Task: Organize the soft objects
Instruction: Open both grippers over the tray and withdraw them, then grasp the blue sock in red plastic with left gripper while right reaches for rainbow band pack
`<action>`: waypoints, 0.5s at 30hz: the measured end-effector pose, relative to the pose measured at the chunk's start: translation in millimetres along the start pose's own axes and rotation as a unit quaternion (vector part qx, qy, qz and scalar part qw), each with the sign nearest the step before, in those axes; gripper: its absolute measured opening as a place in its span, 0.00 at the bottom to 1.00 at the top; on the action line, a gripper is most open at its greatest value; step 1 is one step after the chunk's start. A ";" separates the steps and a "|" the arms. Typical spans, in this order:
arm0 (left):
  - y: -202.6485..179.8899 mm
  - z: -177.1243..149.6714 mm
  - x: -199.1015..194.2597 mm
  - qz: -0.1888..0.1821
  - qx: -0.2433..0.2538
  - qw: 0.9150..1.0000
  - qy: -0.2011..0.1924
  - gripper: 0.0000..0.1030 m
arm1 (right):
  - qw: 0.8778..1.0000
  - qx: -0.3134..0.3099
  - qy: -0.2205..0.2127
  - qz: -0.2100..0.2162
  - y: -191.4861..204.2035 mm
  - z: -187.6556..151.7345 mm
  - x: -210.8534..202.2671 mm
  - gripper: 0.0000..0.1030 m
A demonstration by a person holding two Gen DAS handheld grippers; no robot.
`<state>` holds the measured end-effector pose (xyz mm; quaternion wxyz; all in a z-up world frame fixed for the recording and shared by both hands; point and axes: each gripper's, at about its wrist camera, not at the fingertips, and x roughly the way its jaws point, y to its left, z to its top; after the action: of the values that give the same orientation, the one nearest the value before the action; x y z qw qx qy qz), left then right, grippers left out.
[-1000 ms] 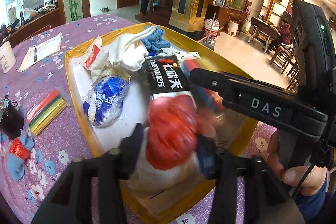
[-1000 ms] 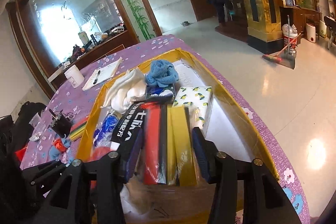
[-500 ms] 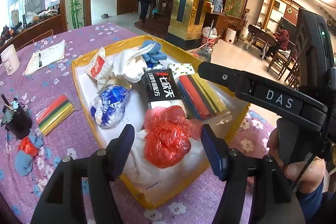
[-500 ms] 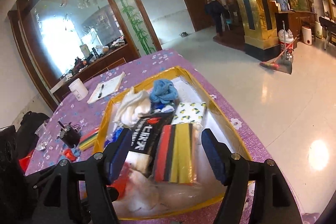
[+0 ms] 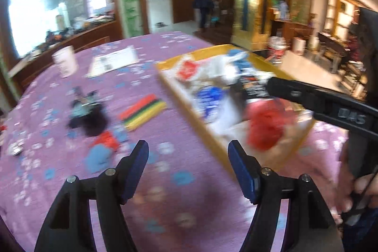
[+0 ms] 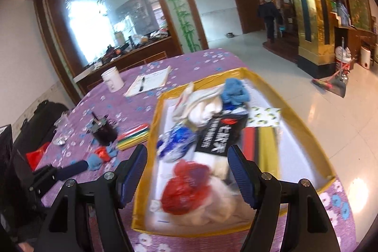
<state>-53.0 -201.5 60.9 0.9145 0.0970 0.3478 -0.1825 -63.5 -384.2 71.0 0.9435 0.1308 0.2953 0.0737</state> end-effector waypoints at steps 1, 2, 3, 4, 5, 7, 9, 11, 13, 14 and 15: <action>9.7 -2.3 -1.8 0.011 -0.004 1.000 0.001 0.67 | 1.000 -0.005 0.002 0.002 4.2 -1.0 0.5 0.73; 18.3 -4.3 -3.3 0.018 -0.008 1.000 0.002 0.70 | 1.000 -0.010 0.003 0.003 8.6 -2.1 0.7 0.73; 32.7 -7.2 -4.8 0.028 -0.017 0.999 0.006 0.73 | 1.000 -0.016 0.005 0.005 13.9 -3.4 0.9 0.73; 43.1 -9.2 -5.5 0.033 -0.025 0.999 0.009 0.76 | 1.000 -0.022 0.006 0.008 18.4 -4.7 1.0 0.73; 54.9 -11.7 -6.3 0.037 -0.035 0.999 0.012 0.77 | 1.000 -0.026 0.007 0.010 22.3 -5.4 1.7 0.73; 84.5 -16.4 -4.6 0.046 -0.066 0.996 0.029 0.77 | 0.999 -0.031 0.009 0.014 27.8 -7.8 2.9 0.74; 110.9 -21.2 -1.7 0.044 -0.101 0.993 0.045 0.77 | 0.999 -0.035 0.012 0.019 32.5 -10.2 5.1 0.74; 132.6 -25.2 2.4 0.033 -0.134 0.989 0.059 0.77 | 0.999 -0.039 0.016 0.023 36.4 -12.2 8.3 0.74; 142.4 -25.8 8.7 0.025 -0.150 0.986 0.070 0.77 | 0.998 -0.042 0.022 0.027 39.3 -14.7 11.6 0.74; 144.7 -26.4 10.1 0.023 -0.152 0.986 0.072 0.77 | 0.998 -0.043 0.024 0.028 40.4 -15.8 13.2 0.74; 145.5 -24.6 14.0 0.019 -0.152 0.985 0.075 0.77 | 0.998 -0.044 0.027 0.030 41.2 -16.4 14.9 0.74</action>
<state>0.3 -64.7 40.6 0.8931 -0.0231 0.4376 -0.1019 -63.4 -338.3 61.9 0.9376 0.0955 0.3129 0.1180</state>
